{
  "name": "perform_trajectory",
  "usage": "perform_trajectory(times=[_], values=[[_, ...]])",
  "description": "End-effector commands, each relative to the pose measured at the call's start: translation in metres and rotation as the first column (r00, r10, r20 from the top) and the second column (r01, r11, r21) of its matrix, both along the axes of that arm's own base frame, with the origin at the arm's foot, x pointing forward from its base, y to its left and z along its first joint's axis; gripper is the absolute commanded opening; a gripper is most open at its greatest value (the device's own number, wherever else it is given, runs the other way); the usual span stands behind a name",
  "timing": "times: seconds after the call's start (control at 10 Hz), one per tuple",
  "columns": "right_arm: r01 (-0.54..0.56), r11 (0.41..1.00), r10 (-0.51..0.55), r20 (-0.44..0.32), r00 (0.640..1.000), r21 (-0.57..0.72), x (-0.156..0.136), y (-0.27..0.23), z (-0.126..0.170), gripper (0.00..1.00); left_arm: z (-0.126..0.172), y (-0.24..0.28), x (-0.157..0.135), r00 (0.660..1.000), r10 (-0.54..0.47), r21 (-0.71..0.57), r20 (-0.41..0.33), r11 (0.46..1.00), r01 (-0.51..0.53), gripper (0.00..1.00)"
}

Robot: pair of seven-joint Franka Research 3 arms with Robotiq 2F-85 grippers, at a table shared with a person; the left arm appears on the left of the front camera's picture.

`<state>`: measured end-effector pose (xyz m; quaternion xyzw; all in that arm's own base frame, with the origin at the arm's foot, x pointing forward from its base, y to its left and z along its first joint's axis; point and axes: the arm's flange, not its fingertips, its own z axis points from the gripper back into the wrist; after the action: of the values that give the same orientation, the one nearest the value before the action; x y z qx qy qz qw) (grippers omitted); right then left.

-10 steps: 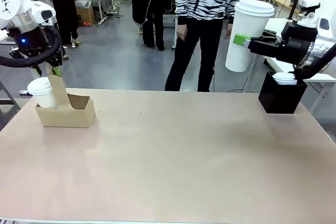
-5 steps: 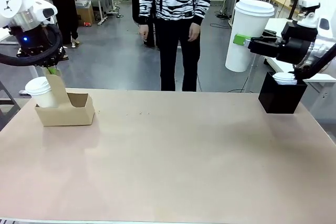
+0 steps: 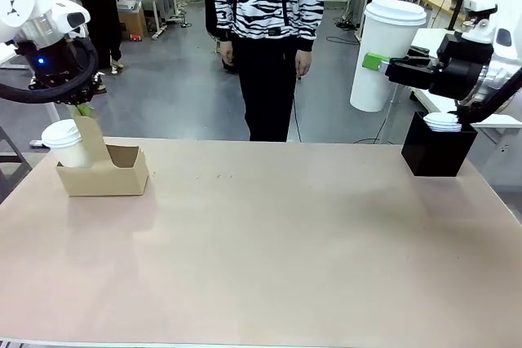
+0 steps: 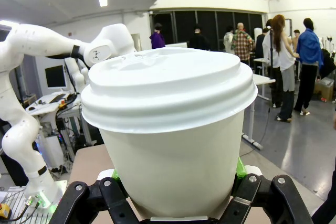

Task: Pour a drink into a cup and package it in a carrier.
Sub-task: Position the Cup Carrier in the center of the table.

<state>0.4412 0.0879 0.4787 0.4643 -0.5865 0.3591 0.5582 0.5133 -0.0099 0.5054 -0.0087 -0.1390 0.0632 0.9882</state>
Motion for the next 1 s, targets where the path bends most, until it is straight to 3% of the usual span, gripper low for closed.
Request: perform_trajectory(times=[0.0,0.2,0.5,0.7,0.9], values=[[0.000,1.000,0.000,0.020,1.000,0.009,0.000,0.000,0.003,0.81,0.000,0.000,0.000,1.000,0.001,-0.002,0.000,1.000,-0.001,0.02],[0.000,1.000,0.000,0.020,1.000,0.009,0.000,0.000,0.003,0.81,0.039,-0.031,-0.016,0.999,0.026,0.013,0.025,1.000,-0.026,0.02],[0.000,1.000,0.000,0.020,1.000,0.009,0.000,0.000,0.003,0.81,0.094,-0.119,-0.050,0.997,0.019,0.009,0.069,1.000,-0.020,0.02],[0.000,1.000,0.000,0.020,1.000,0.009,0.000,0.000,0.003,0.81,0.104,-0.189,-0.065,0.997,0.026,0.013,0.075,1.000,-0.027,0.02],[0.000,1.000,0.000,0.020,1.000,0.009,0.000,0.000,0.003,0.81,0.091,-0.272,-0.074,0.997,-0.002,0.040,0.079,0.999,-0.001,0.02]])
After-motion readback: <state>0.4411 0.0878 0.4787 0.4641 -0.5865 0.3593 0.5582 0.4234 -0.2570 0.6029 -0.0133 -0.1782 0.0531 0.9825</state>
